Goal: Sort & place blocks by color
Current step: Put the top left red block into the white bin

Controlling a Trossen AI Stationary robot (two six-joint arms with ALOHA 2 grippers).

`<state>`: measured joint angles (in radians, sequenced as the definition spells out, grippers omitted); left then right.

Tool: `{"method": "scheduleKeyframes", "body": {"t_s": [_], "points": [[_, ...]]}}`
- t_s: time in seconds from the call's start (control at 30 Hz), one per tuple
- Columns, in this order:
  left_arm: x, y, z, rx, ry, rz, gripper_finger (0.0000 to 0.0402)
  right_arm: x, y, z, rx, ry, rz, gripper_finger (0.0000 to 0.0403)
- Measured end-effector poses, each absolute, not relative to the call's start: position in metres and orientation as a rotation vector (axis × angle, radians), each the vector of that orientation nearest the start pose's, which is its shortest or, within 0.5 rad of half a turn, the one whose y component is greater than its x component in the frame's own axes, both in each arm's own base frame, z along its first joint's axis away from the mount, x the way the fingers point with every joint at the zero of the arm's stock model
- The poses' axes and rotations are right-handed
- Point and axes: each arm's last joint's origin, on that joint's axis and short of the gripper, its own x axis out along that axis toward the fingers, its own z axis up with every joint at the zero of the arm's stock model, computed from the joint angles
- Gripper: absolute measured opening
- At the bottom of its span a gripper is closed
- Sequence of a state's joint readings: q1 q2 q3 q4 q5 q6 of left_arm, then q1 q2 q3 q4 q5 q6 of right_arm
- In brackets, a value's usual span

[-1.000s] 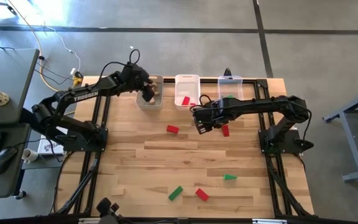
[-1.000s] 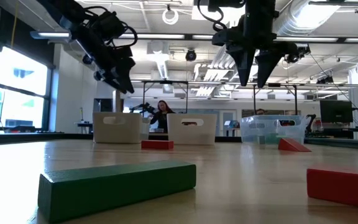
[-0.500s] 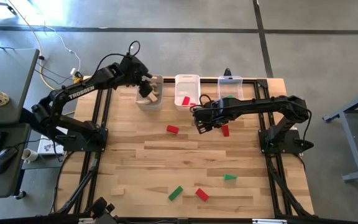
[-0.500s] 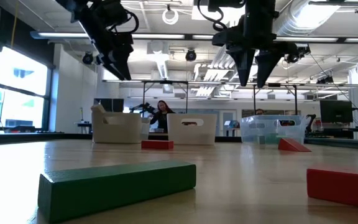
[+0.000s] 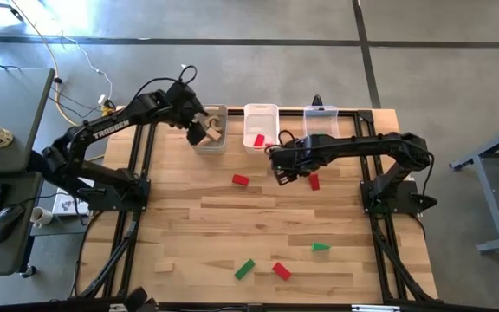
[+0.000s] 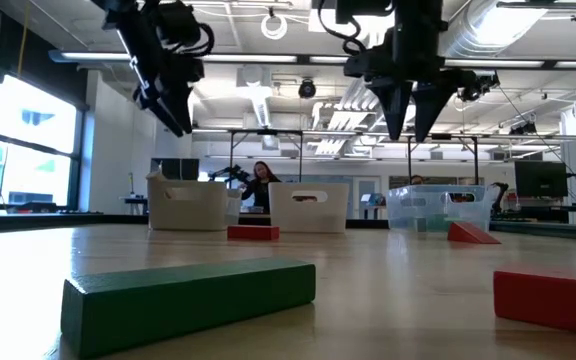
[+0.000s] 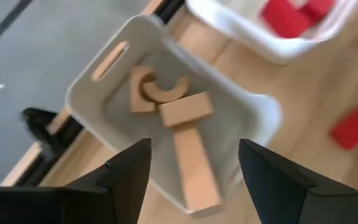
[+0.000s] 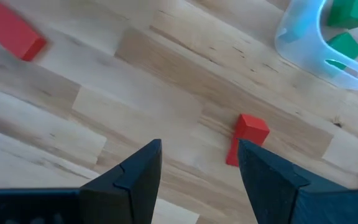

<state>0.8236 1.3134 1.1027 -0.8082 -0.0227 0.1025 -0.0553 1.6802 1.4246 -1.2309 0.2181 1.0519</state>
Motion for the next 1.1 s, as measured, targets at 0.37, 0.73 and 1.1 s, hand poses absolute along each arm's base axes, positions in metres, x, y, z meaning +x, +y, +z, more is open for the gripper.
{"method": "scheduleKeyframes", "body": {"t_s": [0.37,0.73,1.1], "points": [[0.164,0.17,0.307,-0.291,0.895,0.718,0.023,0.298,-0.027,0.252,0.592,1.34,-1.085,0.0197],[0.158,0.164,0.315,-0.278,0.86,0.725,0.023,0.274,-0.022,0.197,0.628,1.517,-1.105,0.0197],[0.158,0.164,0.315,-0.278,0.86,0.726,0.023,0.269,-0.032,0.188,0.649,1.556,-1.022,0.0197]]}}
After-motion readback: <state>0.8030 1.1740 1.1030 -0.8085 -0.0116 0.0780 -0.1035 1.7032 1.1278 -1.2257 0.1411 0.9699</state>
